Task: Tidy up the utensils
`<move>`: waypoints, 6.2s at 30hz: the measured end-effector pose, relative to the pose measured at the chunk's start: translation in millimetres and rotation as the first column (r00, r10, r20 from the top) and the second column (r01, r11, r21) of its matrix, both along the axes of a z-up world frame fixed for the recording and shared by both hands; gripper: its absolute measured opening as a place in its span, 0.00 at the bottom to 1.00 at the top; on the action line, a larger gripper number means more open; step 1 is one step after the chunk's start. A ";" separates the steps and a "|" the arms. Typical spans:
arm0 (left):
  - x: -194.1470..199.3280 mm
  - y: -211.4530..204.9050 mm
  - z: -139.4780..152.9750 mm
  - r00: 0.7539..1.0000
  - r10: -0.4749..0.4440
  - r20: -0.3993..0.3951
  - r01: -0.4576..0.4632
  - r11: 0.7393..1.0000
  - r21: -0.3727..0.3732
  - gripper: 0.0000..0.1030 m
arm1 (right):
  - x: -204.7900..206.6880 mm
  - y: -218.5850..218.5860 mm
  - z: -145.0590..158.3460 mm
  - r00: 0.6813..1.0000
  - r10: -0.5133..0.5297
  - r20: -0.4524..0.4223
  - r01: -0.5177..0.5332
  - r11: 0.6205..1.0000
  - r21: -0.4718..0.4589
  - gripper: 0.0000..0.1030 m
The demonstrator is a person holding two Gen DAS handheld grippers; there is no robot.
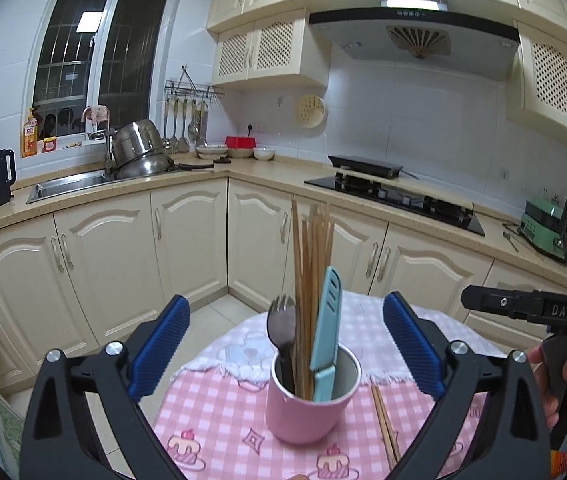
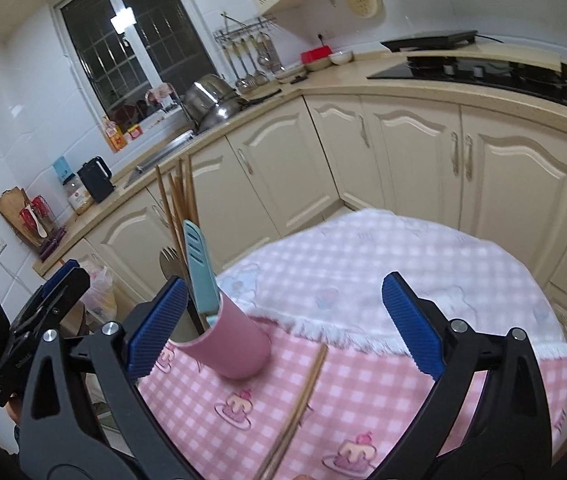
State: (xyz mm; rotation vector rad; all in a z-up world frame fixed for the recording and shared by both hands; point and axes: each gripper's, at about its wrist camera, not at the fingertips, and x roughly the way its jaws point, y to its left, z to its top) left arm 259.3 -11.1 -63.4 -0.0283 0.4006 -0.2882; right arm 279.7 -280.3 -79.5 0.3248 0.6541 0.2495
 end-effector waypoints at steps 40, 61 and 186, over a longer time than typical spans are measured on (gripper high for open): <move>-8.7 -41.9 -96.9 0.893 -0.010 -0.451 0.125 0.966 0.227 0.92 | -26.8 72.2 -141.0 0.836 0.086 -0.542 -0.287 0.910 -0.298 0.72; 4.9 -91.7 -135.2 0.801 -0.062 -0.595 0.263 0.930 0.258 0.92 | -30.8 45.6 -137.3 0.830 0.085 -0.551 -0.323 0.879 -0.350 0.31; -163.4 20.0 43.9 0.980 0.169 0.104 -0.170 0.985 0.006 0.96 | -146.6 48.5 34.9 0.958 -0.054 0.283 0.107 0.978 -0.176 0.94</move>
